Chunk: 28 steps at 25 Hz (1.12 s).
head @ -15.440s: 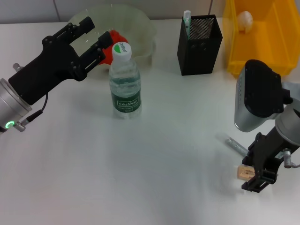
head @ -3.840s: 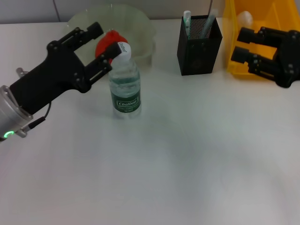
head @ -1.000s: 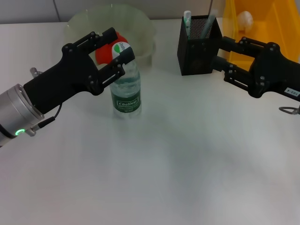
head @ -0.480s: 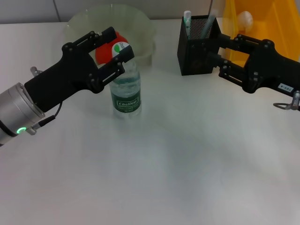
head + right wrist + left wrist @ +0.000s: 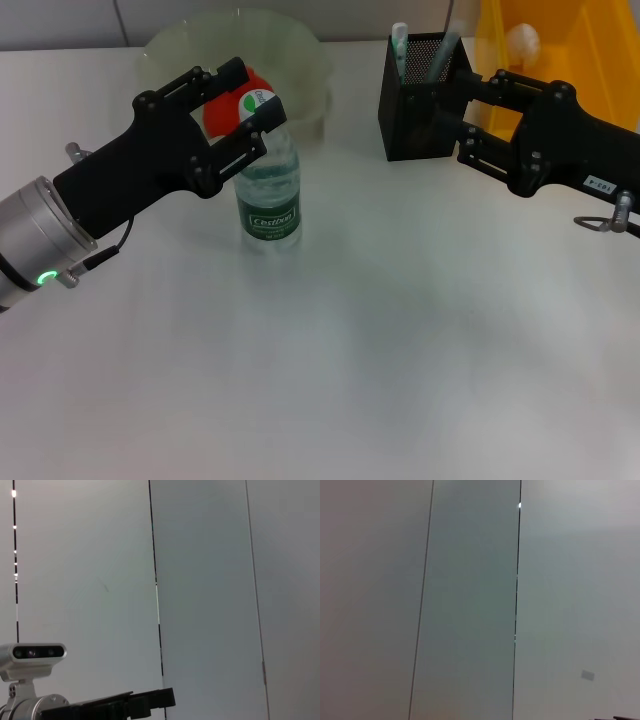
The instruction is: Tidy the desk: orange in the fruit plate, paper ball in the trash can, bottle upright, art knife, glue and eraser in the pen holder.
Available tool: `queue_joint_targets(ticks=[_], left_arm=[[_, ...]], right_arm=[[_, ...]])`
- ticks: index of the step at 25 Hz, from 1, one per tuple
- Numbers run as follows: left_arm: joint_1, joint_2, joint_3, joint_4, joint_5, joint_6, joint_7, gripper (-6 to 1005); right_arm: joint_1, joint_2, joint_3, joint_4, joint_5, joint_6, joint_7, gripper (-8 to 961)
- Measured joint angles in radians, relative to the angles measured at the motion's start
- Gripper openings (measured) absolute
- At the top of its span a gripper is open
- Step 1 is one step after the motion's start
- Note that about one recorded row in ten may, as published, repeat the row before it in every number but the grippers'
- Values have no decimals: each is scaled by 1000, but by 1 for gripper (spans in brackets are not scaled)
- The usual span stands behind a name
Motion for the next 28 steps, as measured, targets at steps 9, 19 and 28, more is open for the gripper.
queue_joint_targets(ticks=[9, 19, 28], left_arm=[[-4, 0, 0, 5, 0, 0, 0, 591], [-6, 0, -3, 6, 0, -3, 2, 591], [-5, 0, -3, 6, 0, -3, 2, 591]], right_arm=[[0, 0, 0, 0, 0, 1, -1, 502], [14, 0, 0, 18, 0, 1, -1, 502], [14, 0, 0, 19, 0, 1, -1, 502]])
